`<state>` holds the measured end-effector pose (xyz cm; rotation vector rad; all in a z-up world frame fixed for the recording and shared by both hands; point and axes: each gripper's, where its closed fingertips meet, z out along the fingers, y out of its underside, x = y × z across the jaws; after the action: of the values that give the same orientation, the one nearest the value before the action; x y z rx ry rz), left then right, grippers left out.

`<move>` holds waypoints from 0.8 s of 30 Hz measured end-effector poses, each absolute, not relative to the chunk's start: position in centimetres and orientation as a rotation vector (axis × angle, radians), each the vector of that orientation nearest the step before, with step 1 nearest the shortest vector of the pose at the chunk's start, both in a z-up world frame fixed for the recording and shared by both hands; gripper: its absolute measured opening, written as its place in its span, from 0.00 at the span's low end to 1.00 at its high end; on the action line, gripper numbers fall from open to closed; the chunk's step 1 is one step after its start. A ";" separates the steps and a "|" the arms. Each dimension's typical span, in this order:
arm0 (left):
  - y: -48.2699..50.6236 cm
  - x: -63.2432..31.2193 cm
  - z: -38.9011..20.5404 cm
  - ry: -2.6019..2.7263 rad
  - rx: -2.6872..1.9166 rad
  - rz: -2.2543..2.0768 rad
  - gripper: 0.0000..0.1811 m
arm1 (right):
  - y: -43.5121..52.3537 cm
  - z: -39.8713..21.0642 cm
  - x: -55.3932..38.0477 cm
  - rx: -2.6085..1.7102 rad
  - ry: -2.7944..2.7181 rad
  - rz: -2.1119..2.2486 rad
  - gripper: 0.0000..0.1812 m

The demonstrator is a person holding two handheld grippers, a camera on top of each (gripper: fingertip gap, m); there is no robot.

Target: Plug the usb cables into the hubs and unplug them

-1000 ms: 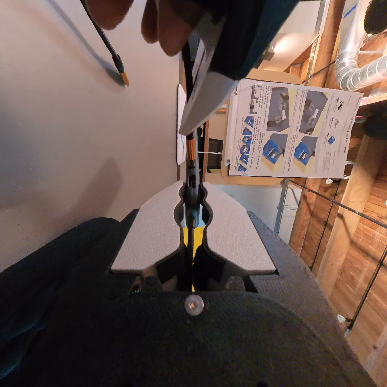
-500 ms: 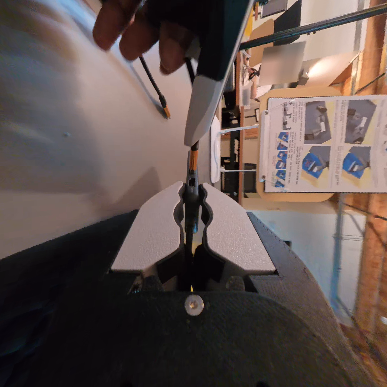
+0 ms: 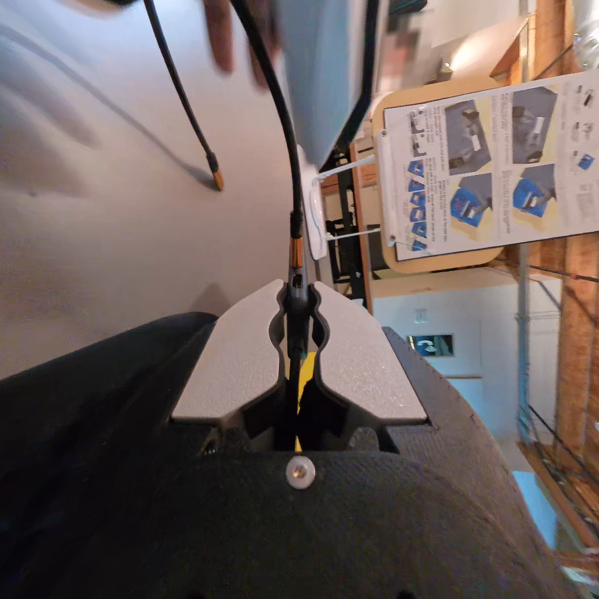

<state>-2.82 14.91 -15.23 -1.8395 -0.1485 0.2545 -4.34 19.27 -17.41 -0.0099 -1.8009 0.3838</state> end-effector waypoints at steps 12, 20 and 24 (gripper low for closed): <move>-2.9 -5.7 -4.4 -0.333 -1.478 0.830 0.29 | 19.8 -22.0 -5.4 0.071 -1.959 0.258 0.08; -18.2 -6.9 -5.1 -0.847 -1.563 0.988 0.25 | 19.5 -21.8 -3.3 -0.057 -2.225 0.567 0.24; -22.3 -7.3 -9.5 -1.076 -1.765 0.895 0.24 | 19.0 -20.2 -1.7 -0.162 -2.358 0.837 0.31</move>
<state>-7.26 -22.28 -9.53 -1.7655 -1.0756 0.8951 -1.74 19.01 -20.20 -0.1615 -2.3582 0.8370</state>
